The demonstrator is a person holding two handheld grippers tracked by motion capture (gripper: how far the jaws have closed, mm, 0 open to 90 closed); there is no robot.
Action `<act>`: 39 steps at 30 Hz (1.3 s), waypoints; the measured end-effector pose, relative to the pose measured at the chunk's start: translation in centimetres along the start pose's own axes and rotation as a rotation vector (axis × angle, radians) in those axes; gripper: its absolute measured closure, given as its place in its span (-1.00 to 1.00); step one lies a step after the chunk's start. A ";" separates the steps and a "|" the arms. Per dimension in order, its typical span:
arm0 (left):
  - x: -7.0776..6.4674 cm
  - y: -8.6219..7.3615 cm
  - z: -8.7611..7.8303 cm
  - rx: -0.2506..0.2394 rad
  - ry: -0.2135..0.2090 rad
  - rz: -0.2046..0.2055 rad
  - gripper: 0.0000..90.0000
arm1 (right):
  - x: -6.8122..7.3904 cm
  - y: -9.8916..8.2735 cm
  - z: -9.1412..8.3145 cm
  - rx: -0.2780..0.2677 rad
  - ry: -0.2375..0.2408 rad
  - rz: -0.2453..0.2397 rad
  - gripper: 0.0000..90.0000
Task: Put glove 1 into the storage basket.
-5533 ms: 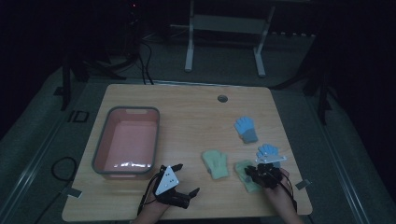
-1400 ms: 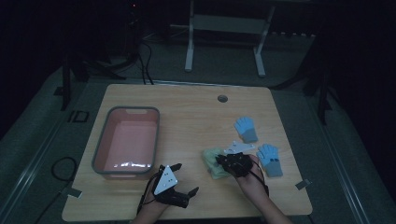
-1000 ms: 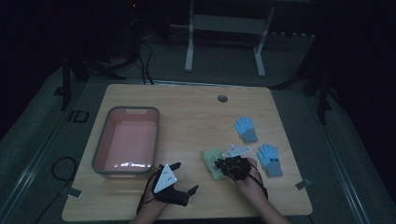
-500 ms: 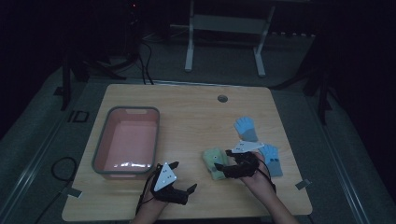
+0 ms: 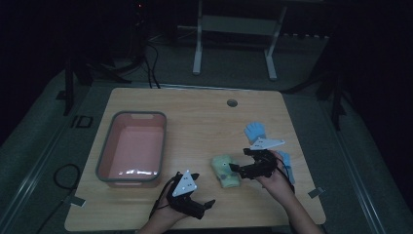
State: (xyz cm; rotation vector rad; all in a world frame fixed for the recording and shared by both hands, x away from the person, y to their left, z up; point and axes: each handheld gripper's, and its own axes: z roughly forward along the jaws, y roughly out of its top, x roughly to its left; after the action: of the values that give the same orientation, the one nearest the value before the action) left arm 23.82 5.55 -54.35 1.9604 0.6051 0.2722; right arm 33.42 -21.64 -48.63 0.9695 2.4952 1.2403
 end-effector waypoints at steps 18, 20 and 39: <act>-0.5 4.0 4.5 0.058 -0.080 0.231 -0.51 | -2.1 2.3 3.8 0.088 0.129 -0.036 -0.15; -0.5 4.2 5.1 0.074 -0.079 0.267 -0.44 | -2.3 2.2 4.5 0.097 0.147 -0.028 -0.16; -0.3 3.0 8.8 0.242 0.016 0.439 -0.07 | -3.9 -0.6 8.2 0.230 0.267 0.072 -0.03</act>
State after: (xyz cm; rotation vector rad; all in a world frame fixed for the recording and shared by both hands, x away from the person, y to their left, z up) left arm 28.35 -2.49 -55.68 2.3181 0.2157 0.5051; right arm 39.68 -19.09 -54.73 1.0113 2.8854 1.1924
